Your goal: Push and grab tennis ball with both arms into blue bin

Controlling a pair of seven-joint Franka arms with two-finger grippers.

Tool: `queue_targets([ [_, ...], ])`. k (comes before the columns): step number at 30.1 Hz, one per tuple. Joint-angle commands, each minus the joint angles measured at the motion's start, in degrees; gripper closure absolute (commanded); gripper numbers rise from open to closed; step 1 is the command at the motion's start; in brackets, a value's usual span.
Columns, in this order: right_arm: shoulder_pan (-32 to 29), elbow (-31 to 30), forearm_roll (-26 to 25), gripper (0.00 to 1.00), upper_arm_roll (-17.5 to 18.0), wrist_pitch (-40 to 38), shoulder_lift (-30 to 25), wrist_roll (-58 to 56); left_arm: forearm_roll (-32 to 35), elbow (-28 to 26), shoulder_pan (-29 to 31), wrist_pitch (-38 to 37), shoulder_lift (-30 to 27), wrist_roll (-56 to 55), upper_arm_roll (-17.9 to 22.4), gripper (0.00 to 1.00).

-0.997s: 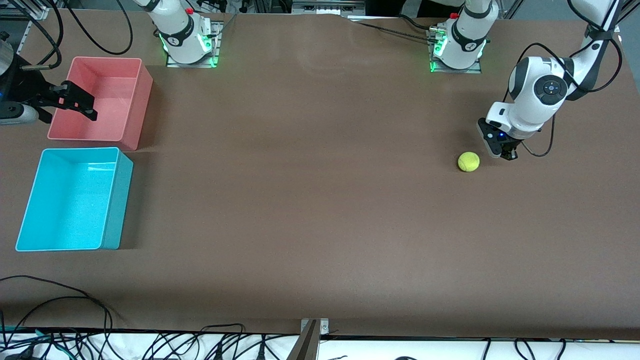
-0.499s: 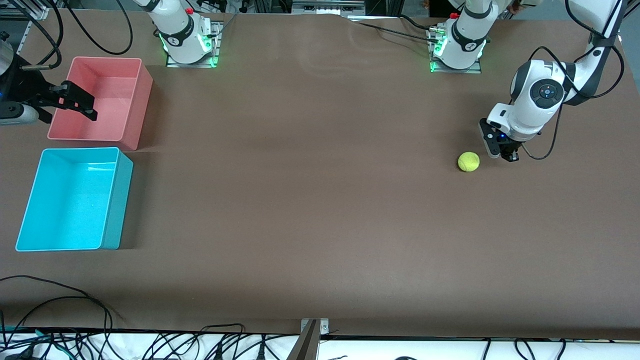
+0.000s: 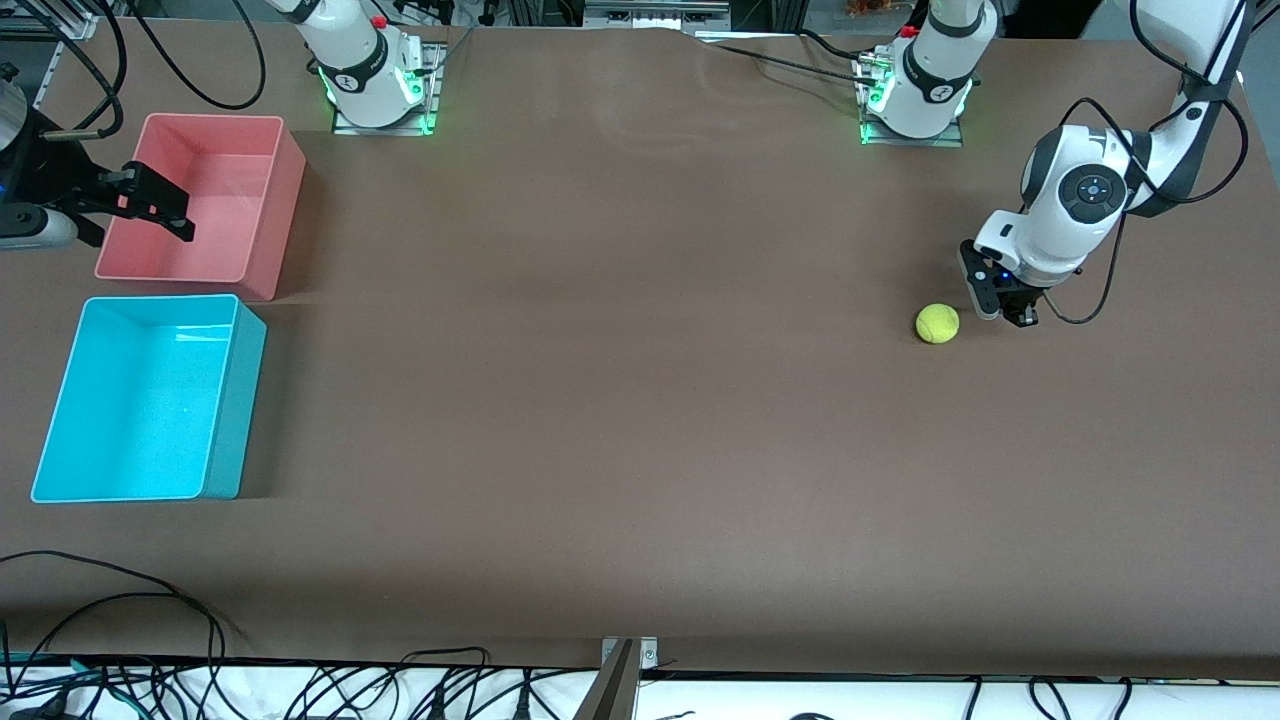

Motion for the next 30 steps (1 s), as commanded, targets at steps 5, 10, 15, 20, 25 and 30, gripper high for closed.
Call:
queue_targets([
  [5,-0.1,0.6,1.0,0.0,0.1,-1.1,-0.5,0.0,1.9,1.1,0.4,2.1,1.6,0.0,0.0,1.0],
  [10,-0.1,0.6,1.0,0.0,0.1,-1.0,-0.5,0.0,1.8,1.1,0.3,2.2,1.9,-0.4,0.0,1.0],
  [15,-0.1,0.5,1.0,0.0,0.1,-1.1,-0.5,0.0,1.7,1.1,0.4,2.2,2.2,-0.4,-0.1,1.0],
  [20,-0.1,0.5,1.0,0.0,0.1,-1.0,-0.5,0.0,1.4,1.1,0.3,3.6,2.7,-0.4,-0.1,1.0],
  [25,-0.1,0.6,1.0,0.0,0.0,-1.6,-0.5,0.1,1.3,1.1,0.3,3.6,2.7,-0.4,-0.1,1.0],
  [30,-0.1,0.6,1.0,0.0,0.1,-1.8,-0.5,0.1,1.3,1.1,0.3,3.7,2.8,-0.4,-0.1,1.0],
])
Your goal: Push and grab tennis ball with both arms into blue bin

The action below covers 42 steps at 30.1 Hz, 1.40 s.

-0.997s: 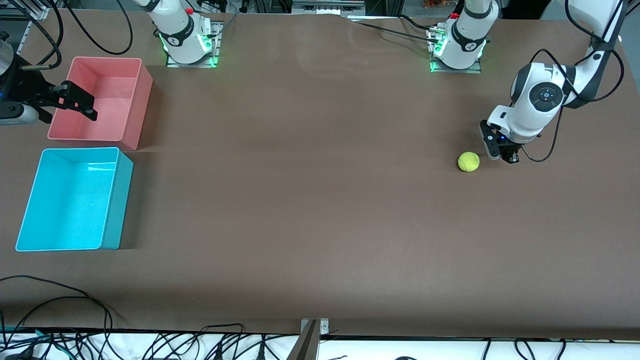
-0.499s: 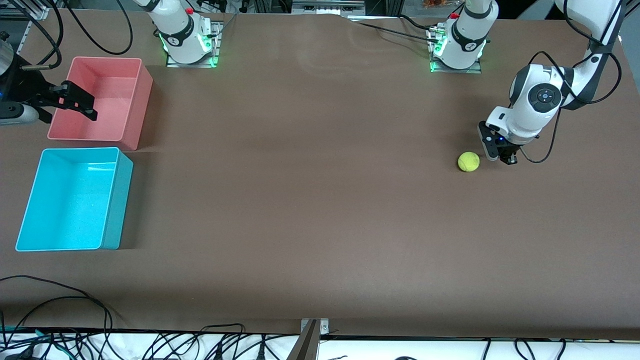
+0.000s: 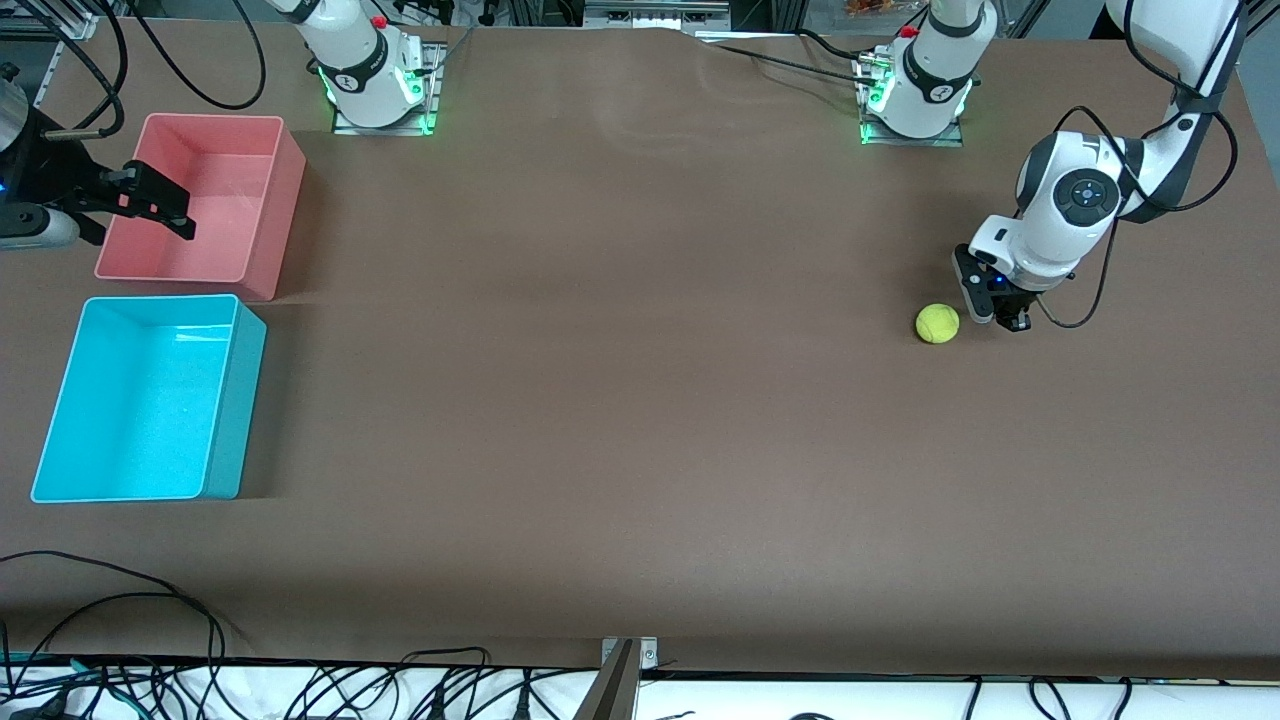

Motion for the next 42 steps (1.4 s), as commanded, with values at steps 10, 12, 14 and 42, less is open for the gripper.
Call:
queue_targets([
  [10,-0.1,0.6,1.0,0.0,0.1,-1.2,-0.5,0.1,0.7,1.0,0.3,0.4,0.6,-0.5,-0.2,1.0],
  [12,-0.1,0.5,1.0,0.0,0.0,-1.2,-0.5,0.1,0.0,1.0,0.3,0.4,0.6,-0.5,-0.1,1.0],
  [14,-0.1,0.6,1.0,0.0,0.0,-1.2,-0.5,0.1,-0.1,1.0,0.2,0.4,0.6,-0.5,-0.2,1.0],
  [42,-0.1,0.6,1.1,0.0,0.0,-1.2,-0.5,0.1,-1.7,1.4,-2.2,0.4,1.6,-3.0,-0.4,1.0],
])
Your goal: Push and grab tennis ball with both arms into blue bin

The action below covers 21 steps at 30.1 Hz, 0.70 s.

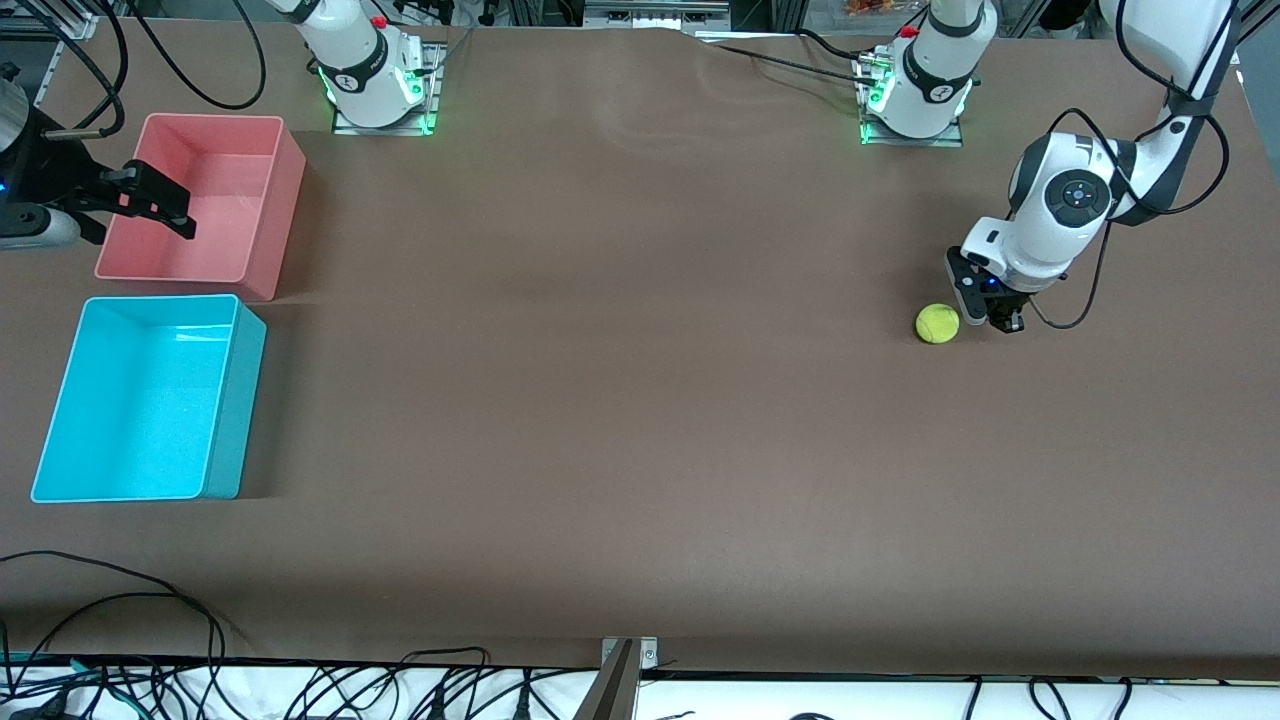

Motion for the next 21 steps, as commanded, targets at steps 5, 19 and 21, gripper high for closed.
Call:
queue_targets([
  [5,-0.1,0.6,1.0,0.0,0.0,-1.1,-0.5,0.1,-1.3,1.9,-1.1,1.8,2.6,-0.7,0.1,1.0],
  [19,-0.1,0.6,1.1,0.0,0.0,-1.1,-0.5,0.1,-3.5,4.6,-7.1,2.3,5.2,-10.2,-0.9,1.0],
  [21,-0.1,0.6,1.1,0.0,0.0,-1.1,-0.5,0.1,-5.7,5.8,-8.4,2.2,5.5,-13.1,-3.4,1.0],
])
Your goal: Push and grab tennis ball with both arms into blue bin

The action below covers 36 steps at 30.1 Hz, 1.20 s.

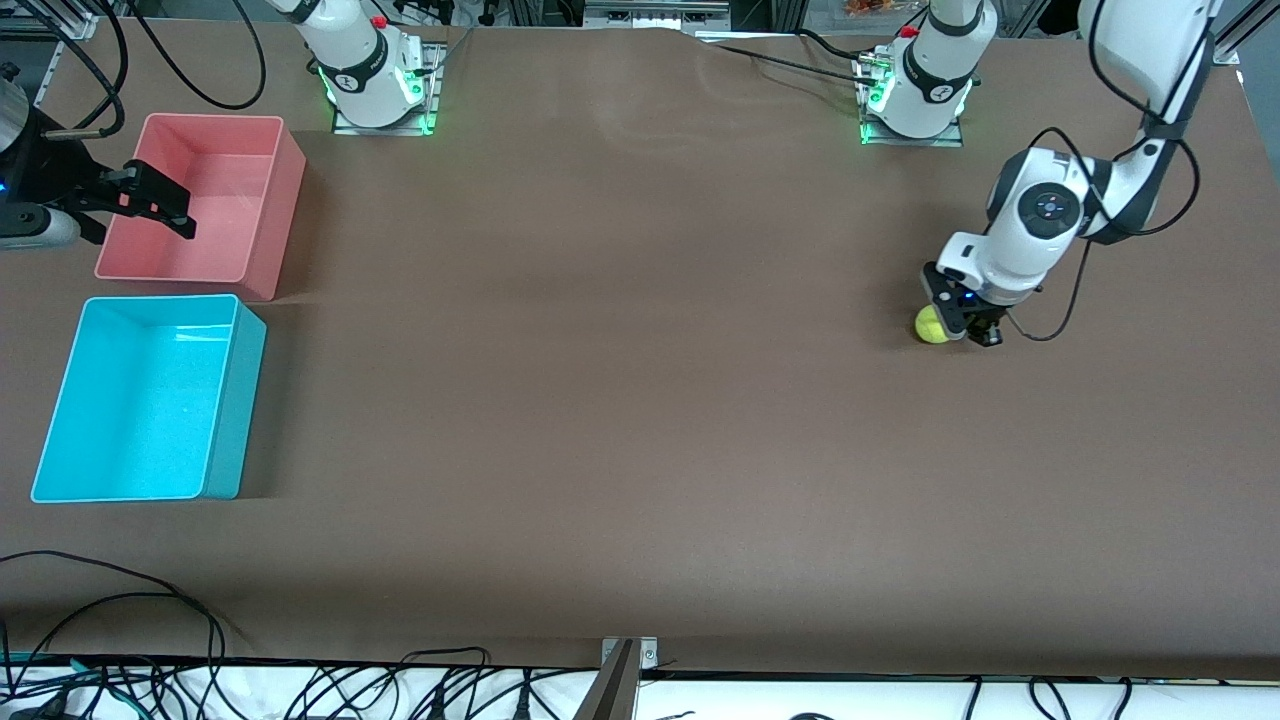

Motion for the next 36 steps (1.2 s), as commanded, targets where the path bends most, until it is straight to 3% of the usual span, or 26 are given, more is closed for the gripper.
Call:
queue_targets([
  [1,-0.1,0.6,1.1,0.0,0.0,-1.1,-0.5,0.1,-6.1,3.4,-4.3,-0.5,1.9,-7.4,-4.5,1.0],
  [5,-0.1,0.6,1.0,0.0,-0.1,-1.1,-0.5,0.1,-8.4,5.7,-4.9,-2.9,2.5,-13.7,-8.6,1.0],
  [22,0.0,0.5,1.1,0.0,0.2,-1.4,-0.3,-0.2,-7.7,7.0,-4.5,-5.6,2.3,-14.1,-8.8,1.0],
  [36,1.6,-2.1,5.1,0.0,2.0,-16.4,2.0,0.1,-7.6,7.0,-4.5,-5.6,2.3,-14.1,-8.8,1.0],
])
